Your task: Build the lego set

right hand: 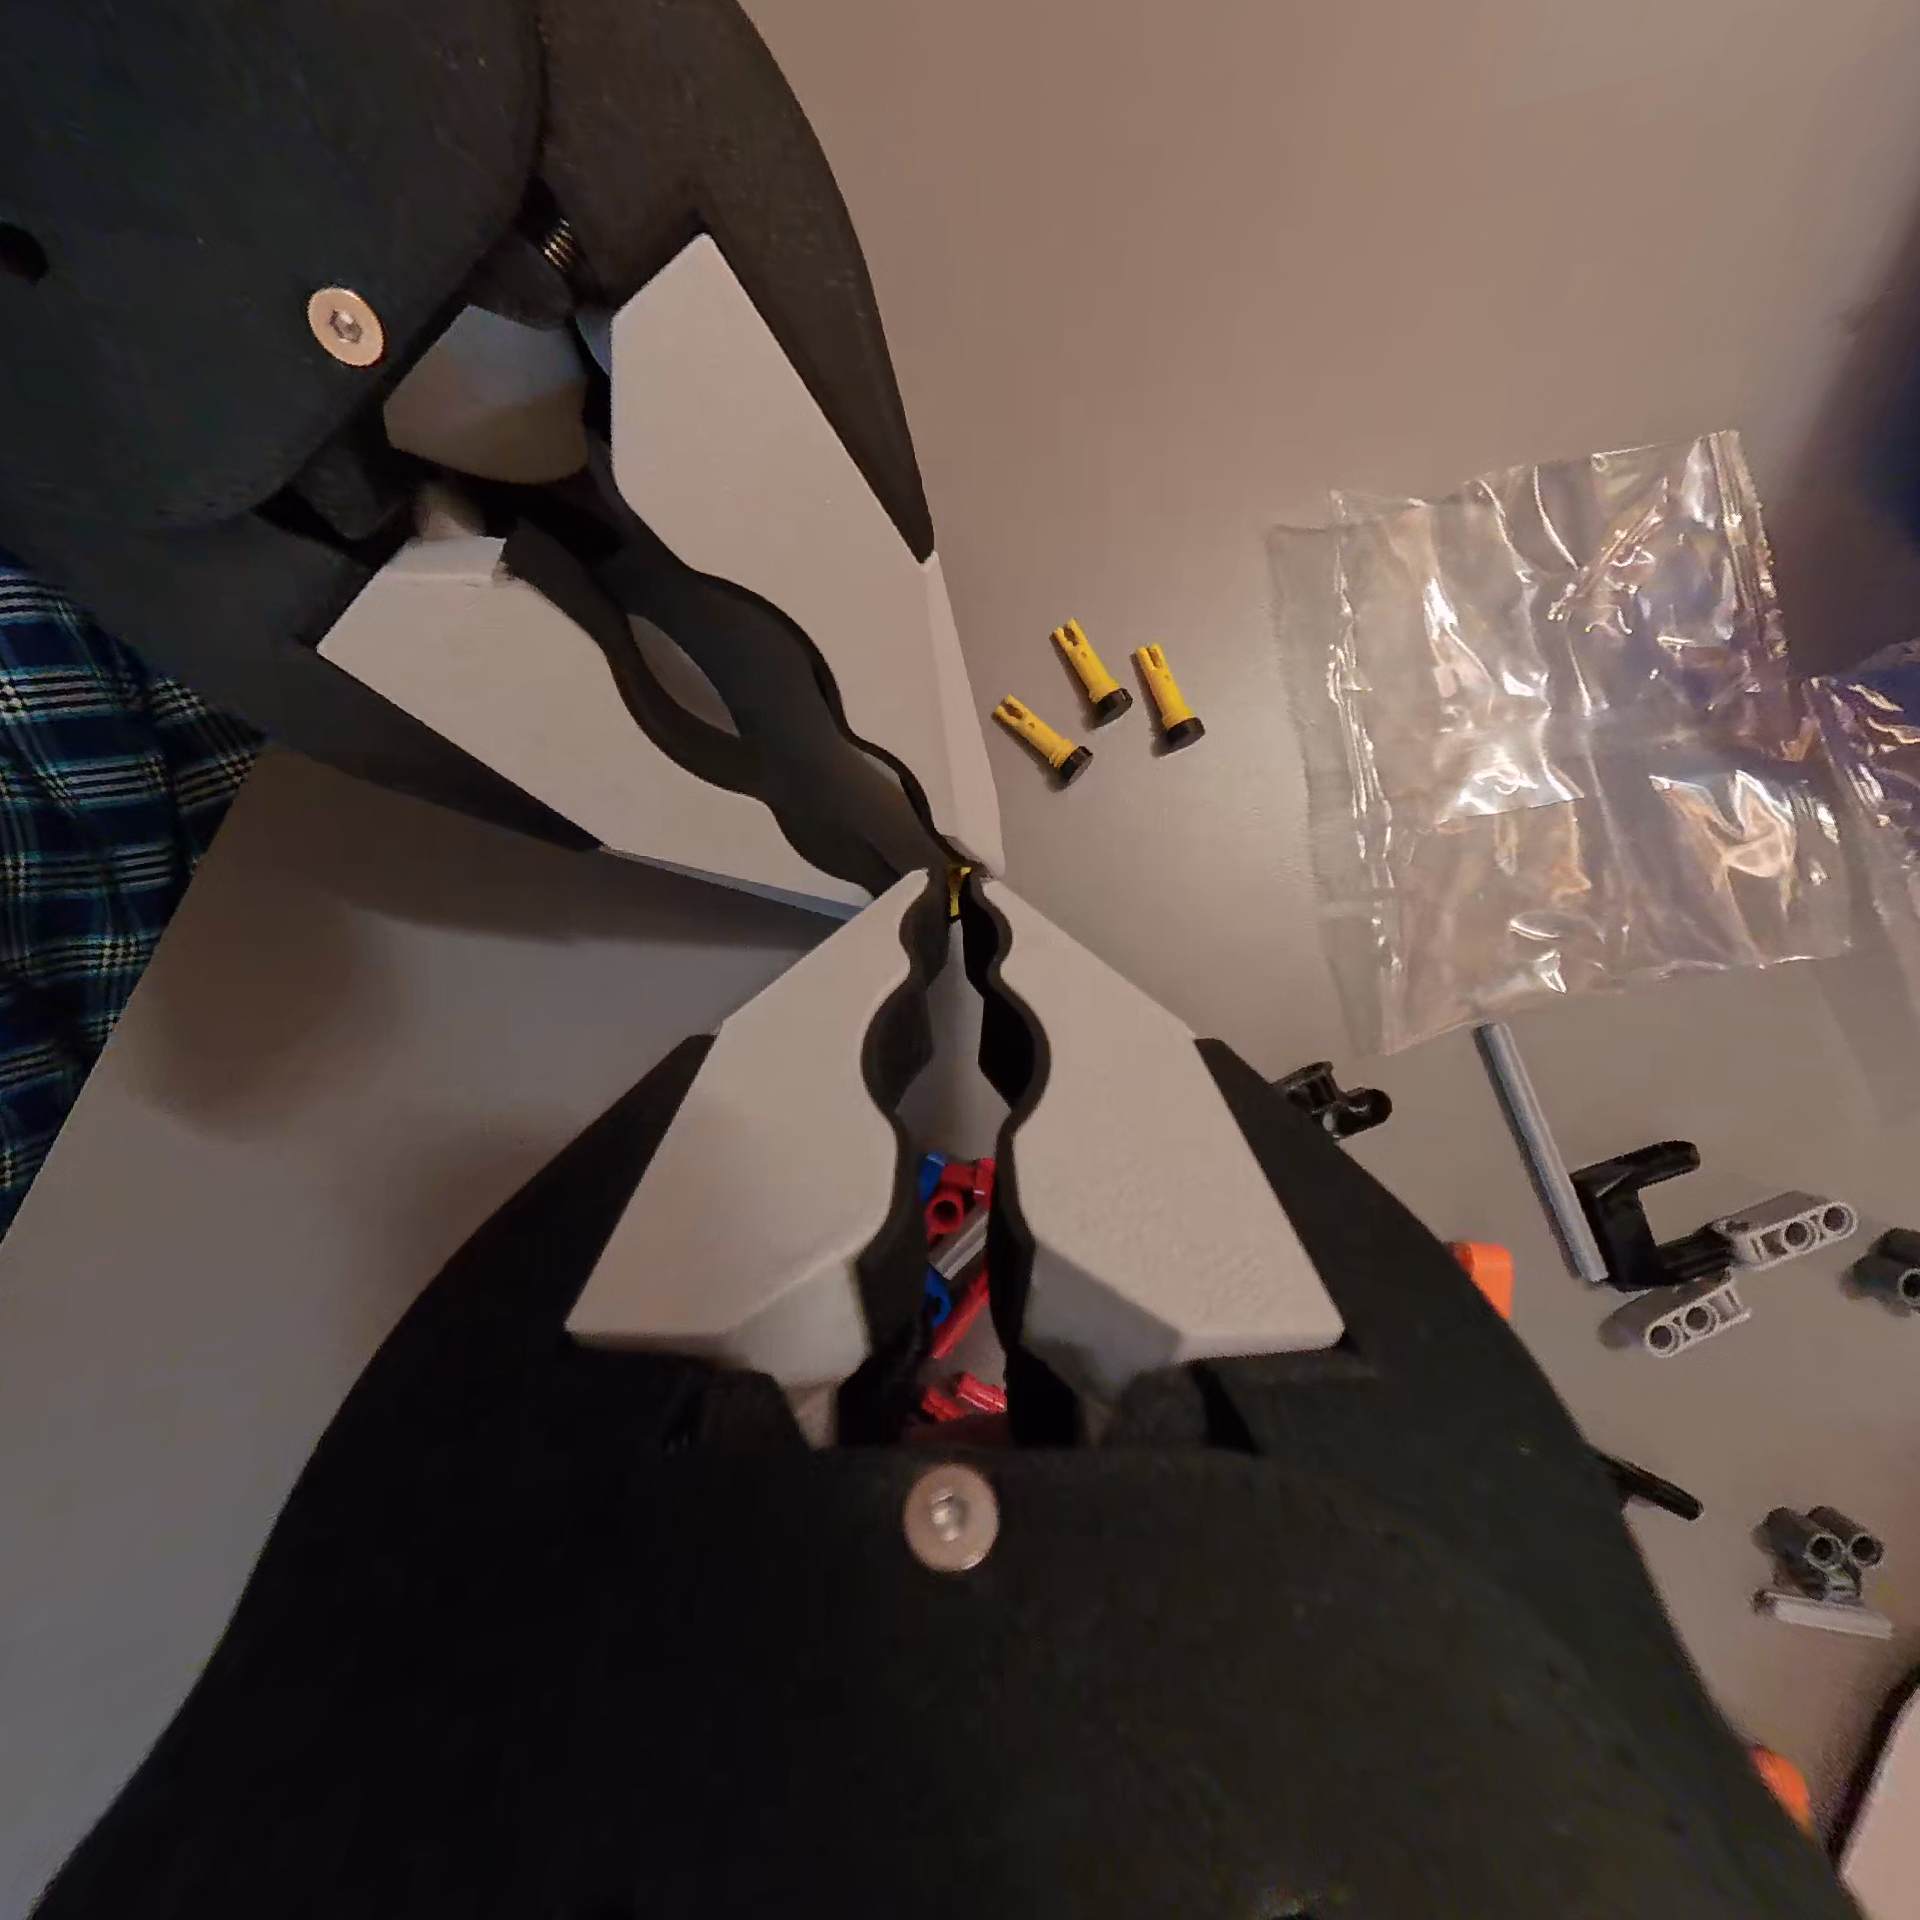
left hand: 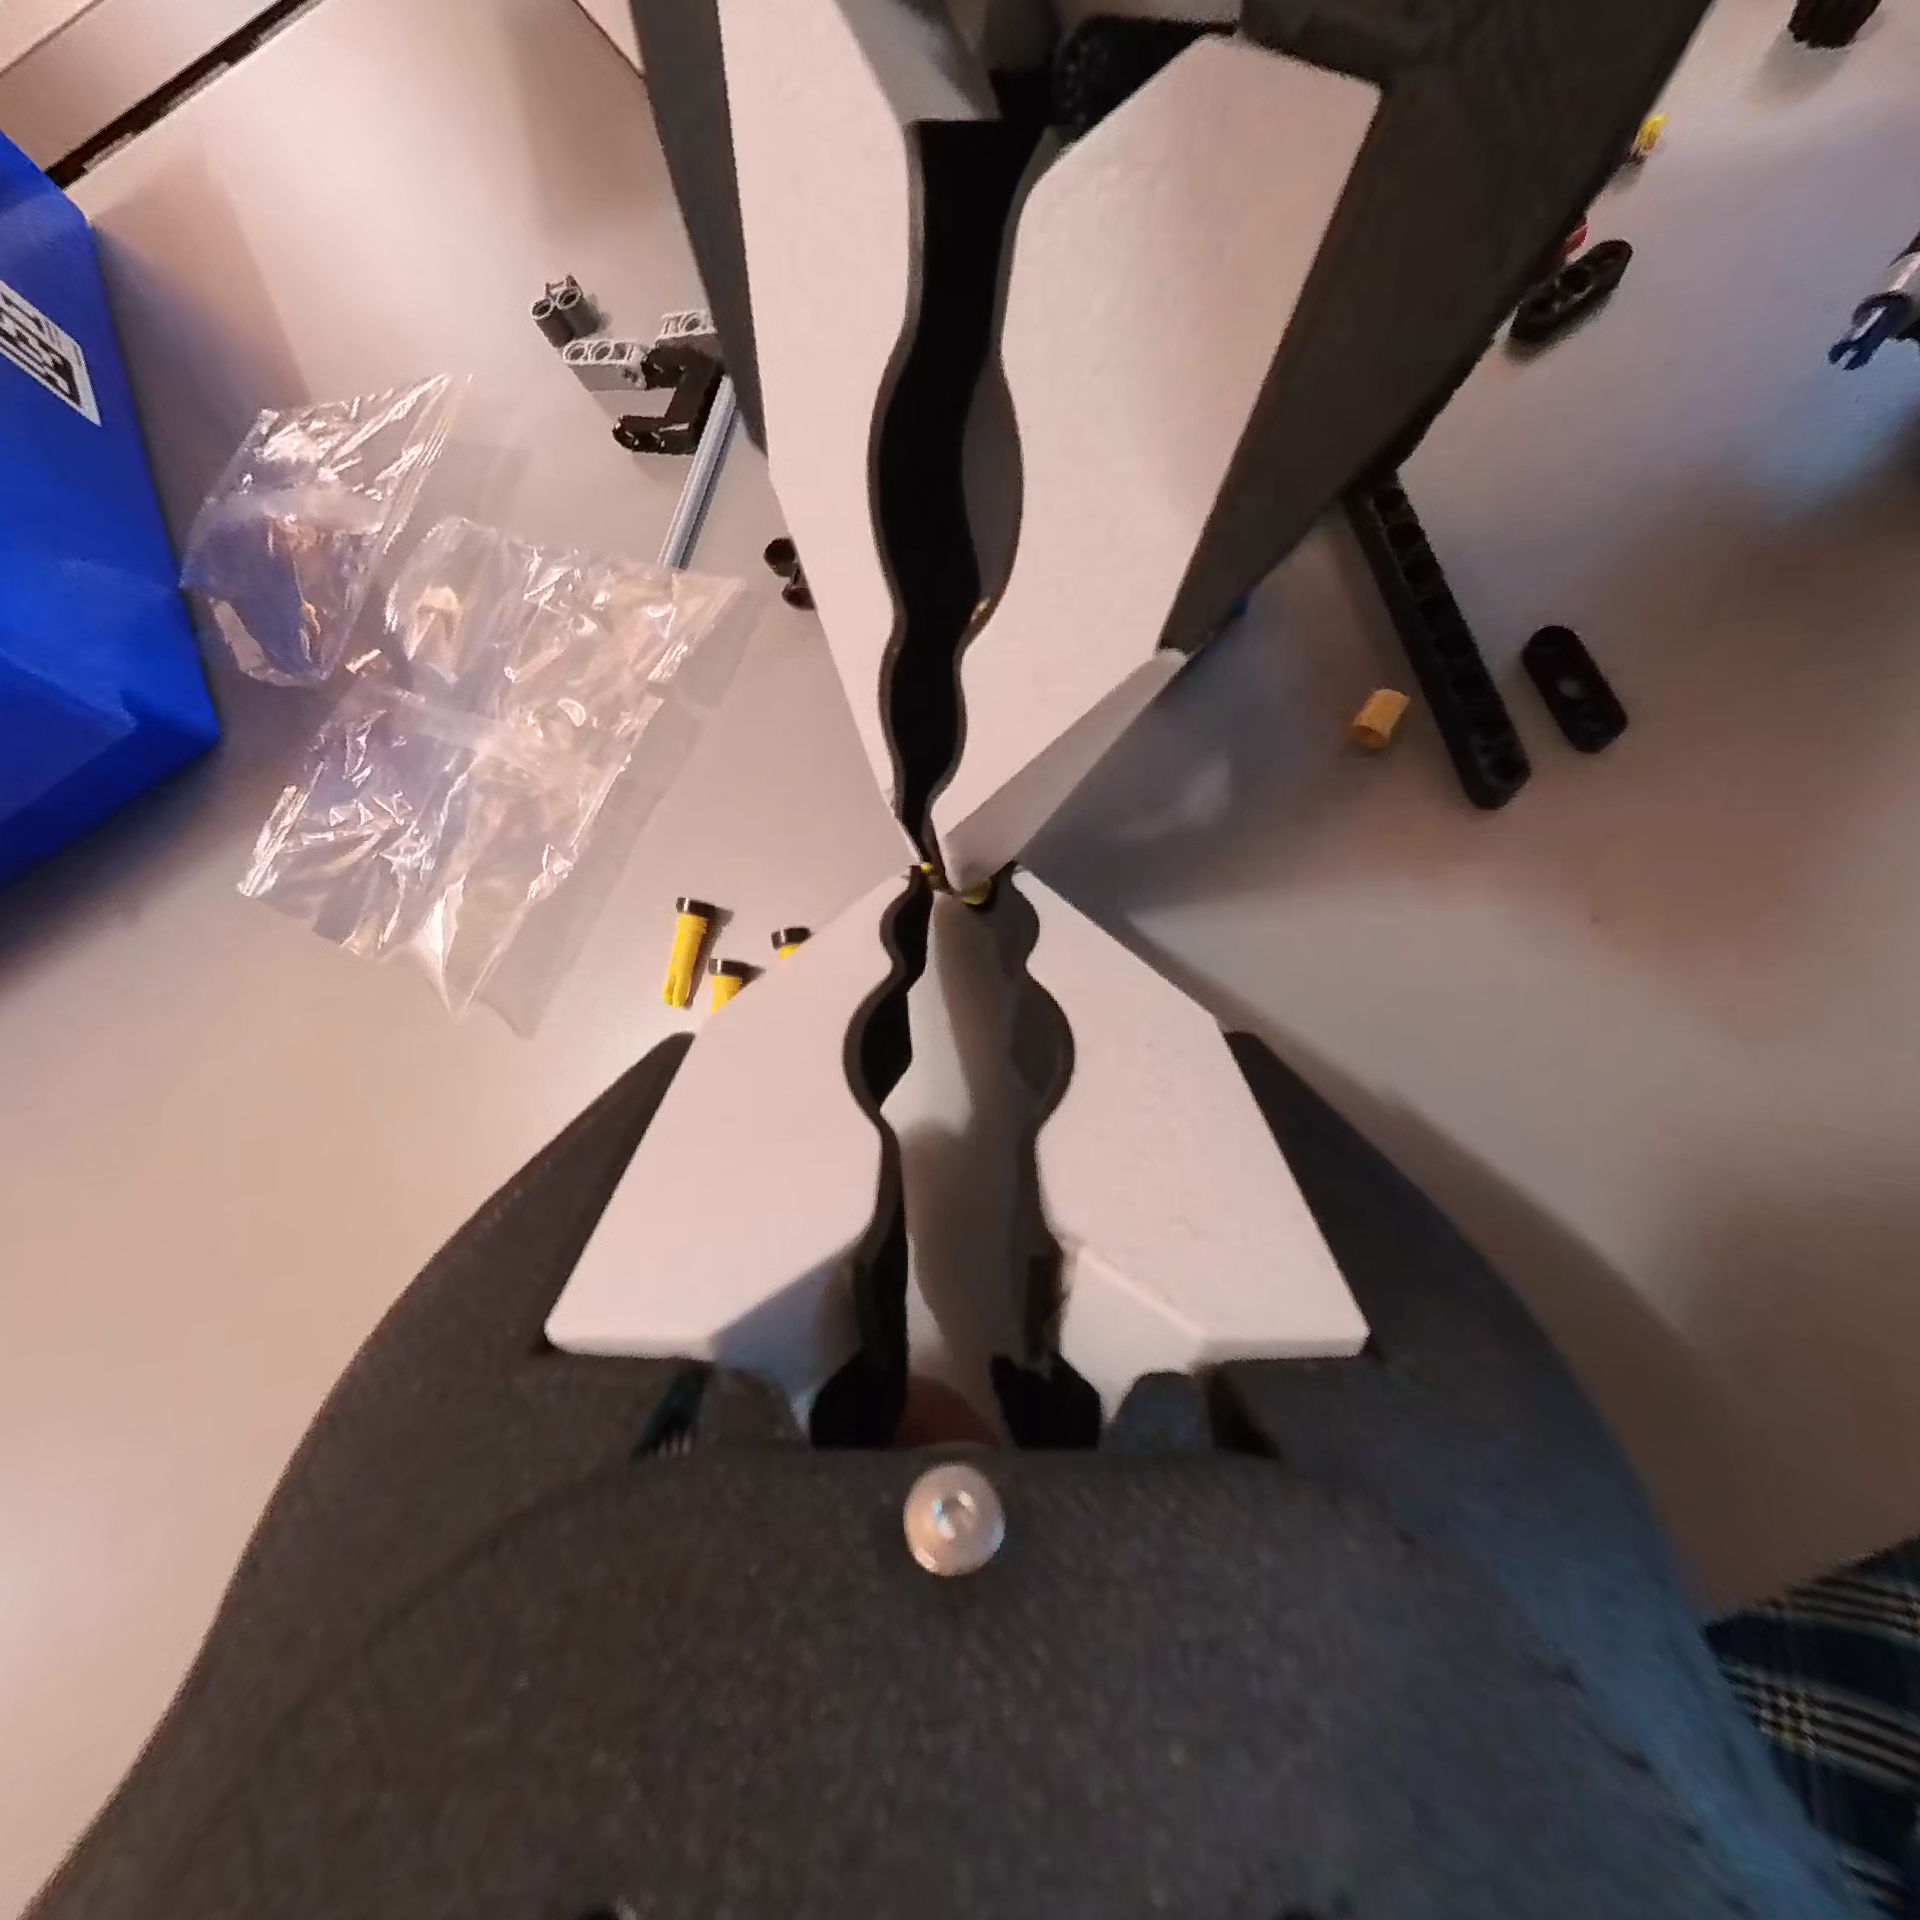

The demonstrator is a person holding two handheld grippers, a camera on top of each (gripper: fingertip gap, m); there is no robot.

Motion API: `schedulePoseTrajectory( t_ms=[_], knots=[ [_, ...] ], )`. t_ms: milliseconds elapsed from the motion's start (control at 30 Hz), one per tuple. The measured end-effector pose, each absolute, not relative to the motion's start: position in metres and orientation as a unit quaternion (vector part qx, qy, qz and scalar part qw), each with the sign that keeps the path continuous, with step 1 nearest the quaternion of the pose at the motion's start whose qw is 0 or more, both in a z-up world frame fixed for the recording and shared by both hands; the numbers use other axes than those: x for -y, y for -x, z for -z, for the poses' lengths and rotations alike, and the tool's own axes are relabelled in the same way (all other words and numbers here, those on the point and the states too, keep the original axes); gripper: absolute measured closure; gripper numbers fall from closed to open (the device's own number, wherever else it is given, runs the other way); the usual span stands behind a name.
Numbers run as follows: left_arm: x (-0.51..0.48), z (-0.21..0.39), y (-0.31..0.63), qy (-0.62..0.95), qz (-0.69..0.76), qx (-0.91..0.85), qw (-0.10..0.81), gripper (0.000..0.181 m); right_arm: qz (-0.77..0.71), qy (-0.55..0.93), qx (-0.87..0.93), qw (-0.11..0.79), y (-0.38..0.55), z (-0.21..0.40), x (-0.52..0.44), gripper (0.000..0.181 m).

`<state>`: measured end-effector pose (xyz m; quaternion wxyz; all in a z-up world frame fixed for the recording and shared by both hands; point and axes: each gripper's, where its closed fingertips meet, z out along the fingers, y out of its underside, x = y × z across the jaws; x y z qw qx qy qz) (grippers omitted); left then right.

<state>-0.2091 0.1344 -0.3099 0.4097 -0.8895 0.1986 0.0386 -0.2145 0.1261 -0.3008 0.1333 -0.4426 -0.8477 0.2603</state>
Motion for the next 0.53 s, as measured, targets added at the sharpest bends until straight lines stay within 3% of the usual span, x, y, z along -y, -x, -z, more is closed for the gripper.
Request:
schedulePoseTrajectory(
  t_ms=[33, 533],
  knots=[
    [-0.1347, 0.3101, 0.2088, 0.889, -0.039, -0.199, 0.410, 0.172, -0.262, 0.444, 0.846, 0.134, 0.2142, 0.3009, -0.1263, 0.181],
    [-0.1345, 0.3116, 0.2080, 0.888, -0.051, -0.208, 0.406, 0.174, -0.267, 0.442, 0.844, 0.145, 0.2111, 0.3025, -0.1259, 0.181]
  ],
)
